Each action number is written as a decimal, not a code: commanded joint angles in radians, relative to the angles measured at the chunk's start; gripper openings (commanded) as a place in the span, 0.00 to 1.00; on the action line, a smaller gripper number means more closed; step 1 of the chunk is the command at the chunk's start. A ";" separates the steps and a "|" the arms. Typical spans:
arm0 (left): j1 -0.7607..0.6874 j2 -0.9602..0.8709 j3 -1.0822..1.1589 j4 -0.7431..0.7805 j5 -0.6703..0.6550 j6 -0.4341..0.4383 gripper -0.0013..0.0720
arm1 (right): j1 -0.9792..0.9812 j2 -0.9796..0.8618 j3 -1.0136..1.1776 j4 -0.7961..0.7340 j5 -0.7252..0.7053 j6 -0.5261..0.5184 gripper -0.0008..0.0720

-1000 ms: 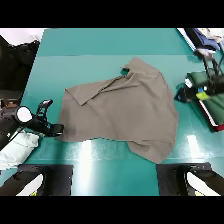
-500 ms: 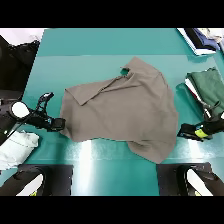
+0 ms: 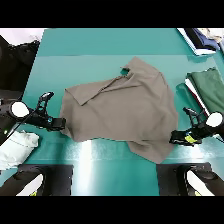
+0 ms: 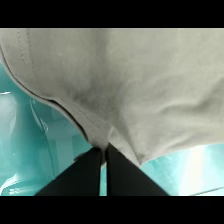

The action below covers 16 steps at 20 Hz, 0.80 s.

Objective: Fold the shirts.

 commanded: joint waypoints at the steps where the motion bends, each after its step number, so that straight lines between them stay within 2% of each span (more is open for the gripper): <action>1: 0.000 0.001 0.001 -0.001 -0.016 0.011 0.05 | 0.049 -0.065 -0.002 0.049 -0.034 0.008 0.60; 2: 0.000 0.001 0.001 -0.001 -0.021 0.018 0.05 | 0.068 -0.074 -0.003 0.061 -0.052 0.008 0.58; 6: 0.000 0.001 0.001 -0.001 -0.040 0.018 0.05 | 0.106 -0.058 -0.003 0.066 -0.063 0.007 0.12; 7: 0.000 0.001 0.001 -0.004 -0.040 0.018 0.05 | 0.106 -0.031 -0.002 0.066 -0.063 0.007 0.05; 11: 0.000 0.043 0.066 -0.040 -0.023 0.017 0.05 | 0.106 0.108 0.067 0.064 -0.072 0.008 0.05; 16: 0.000 0.113 0.365 -0.056 -0.064 0.017 0.05 | 0.106 0.211 0.336 0.065 -0.138 0.008 0.05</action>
